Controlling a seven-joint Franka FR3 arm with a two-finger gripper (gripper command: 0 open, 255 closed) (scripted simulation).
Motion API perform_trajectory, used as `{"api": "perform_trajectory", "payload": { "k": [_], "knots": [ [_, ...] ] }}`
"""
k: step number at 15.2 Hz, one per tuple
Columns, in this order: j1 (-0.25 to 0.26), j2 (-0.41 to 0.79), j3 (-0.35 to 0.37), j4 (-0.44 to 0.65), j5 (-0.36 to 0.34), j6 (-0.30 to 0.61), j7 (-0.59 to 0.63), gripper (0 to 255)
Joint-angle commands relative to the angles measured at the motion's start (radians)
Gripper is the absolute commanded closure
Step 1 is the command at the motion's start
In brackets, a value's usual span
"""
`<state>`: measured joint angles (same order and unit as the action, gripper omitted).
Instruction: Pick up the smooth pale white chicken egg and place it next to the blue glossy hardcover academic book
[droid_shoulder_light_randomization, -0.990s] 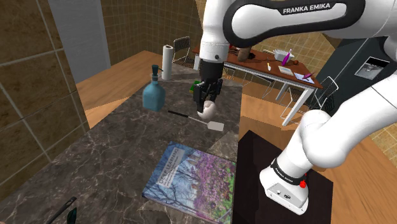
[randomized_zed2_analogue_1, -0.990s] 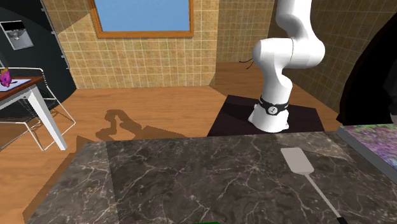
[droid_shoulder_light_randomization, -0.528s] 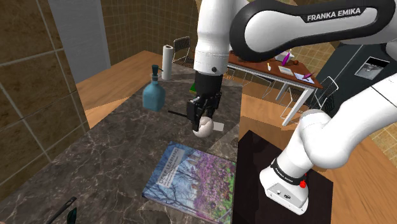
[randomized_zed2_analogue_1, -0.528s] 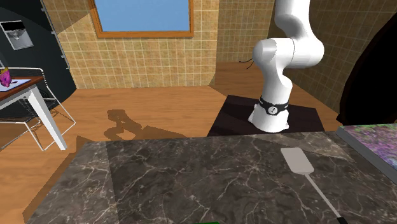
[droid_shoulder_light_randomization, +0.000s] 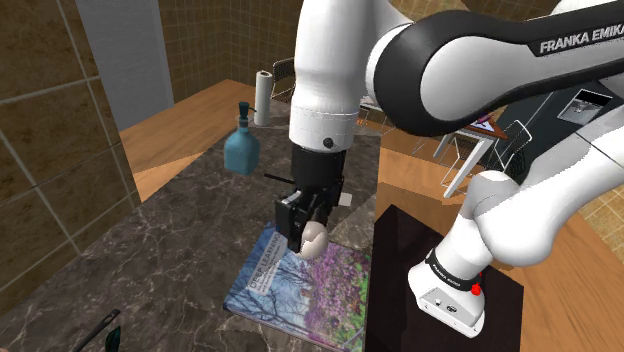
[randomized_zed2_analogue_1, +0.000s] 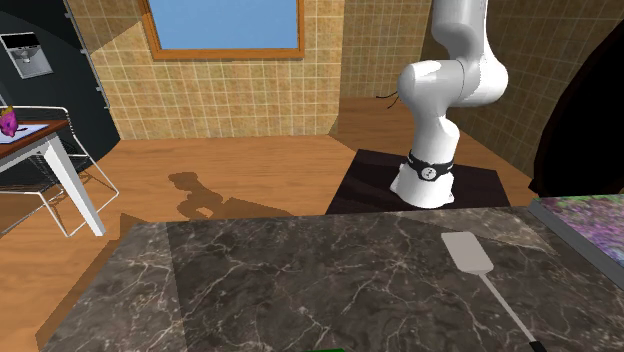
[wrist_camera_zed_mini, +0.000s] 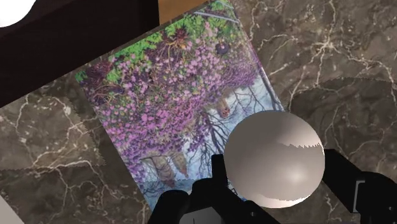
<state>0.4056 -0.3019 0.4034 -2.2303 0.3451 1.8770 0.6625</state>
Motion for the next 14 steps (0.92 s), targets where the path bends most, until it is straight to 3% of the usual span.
{"api": "perform_trajectory", "payload": {
  "k": [1, 10, 14],
  "knots": [
    [0.017, 0.025, 0.036, 0.025, 0.004, 0.013, 0.052, 255],
    [0.092, 0.212, 0.206, 0.202, -0.054, 0.078, 0.325, 255],
    [0.095, 0.228, 0.210, 0.162, -0.057, 0.131, 0.319, 255]
  ]
}}
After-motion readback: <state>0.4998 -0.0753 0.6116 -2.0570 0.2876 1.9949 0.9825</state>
